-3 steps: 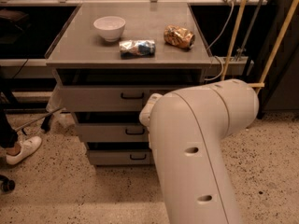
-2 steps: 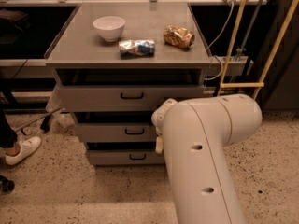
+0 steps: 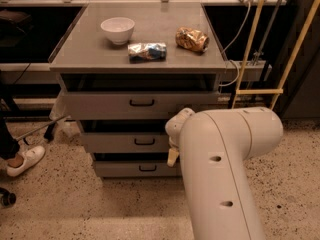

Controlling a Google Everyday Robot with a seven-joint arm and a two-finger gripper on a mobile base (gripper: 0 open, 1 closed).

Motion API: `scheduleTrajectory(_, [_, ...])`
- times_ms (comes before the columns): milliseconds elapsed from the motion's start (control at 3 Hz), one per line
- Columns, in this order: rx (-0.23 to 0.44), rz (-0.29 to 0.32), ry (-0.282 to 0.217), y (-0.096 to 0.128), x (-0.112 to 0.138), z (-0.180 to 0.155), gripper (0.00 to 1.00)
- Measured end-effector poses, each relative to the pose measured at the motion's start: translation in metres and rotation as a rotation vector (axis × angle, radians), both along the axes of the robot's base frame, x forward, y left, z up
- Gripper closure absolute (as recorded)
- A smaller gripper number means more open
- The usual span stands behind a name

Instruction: Open middle drawer

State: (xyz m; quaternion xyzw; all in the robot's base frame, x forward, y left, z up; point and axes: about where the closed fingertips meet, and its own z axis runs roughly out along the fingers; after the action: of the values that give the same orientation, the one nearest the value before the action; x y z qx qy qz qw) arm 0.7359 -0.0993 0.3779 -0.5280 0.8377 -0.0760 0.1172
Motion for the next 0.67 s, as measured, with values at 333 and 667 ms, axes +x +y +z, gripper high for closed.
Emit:
scheduleTrajectory(333, [0.000,0.000,0.000,0.0000,0.0000,0.0000,0.19])
scheduleTrajectory(667, [0.000,0.000,0.000,0.0000,0.0000,-0.0001,0.42])
